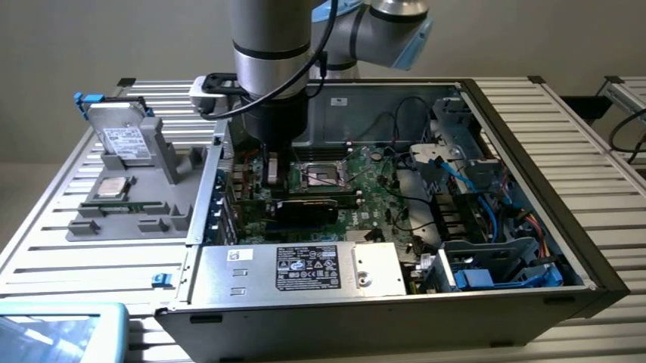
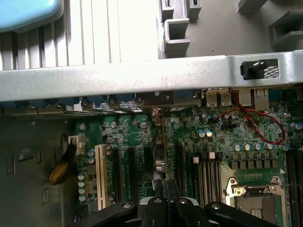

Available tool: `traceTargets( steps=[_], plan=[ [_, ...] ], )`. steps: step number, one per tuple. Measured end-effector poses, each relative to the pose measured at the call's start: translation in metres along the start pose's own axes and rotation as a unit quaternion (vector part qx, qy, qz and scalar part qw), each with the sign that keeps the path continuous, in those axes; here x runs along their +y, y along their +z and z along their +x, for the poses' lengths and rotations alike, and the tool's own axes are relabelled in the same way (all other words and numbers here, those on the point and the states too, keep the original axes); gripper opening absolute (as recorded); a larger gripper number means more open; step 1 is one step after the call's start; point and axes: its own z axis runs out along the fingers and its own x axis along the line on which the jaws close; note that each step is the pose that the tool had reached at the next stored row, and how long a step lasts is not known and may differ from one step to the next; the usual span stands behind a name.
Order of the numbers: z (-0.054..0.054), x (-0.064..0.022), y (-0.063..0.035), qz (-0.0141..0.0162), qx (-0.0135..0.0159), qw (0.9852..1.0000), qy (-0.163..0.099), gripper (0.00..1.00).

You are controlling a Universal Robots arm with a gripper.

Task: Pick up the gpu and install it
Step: 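Press down on the gpu until it lock into place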

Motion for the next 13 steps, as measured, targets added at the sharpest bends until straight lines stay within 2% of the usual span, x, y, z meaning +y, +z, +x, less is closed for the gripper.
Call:
traceTargets(
  steps=[5, 10, 13],
  plan=[
    [-0.0014, 0.0035, 0.0033, 0.002, -0.0002, 1.0, 0.0, 0.12],
    [-0.0023, 0.0044, 0.0074, 0.0081, -0.0006, 1.0, 0.0, 0.12],
    [-0.0025, 0.0055, 0.0091, 0.0095, -0.0008, 1.0, 0.0, 0.12]
  ],
)
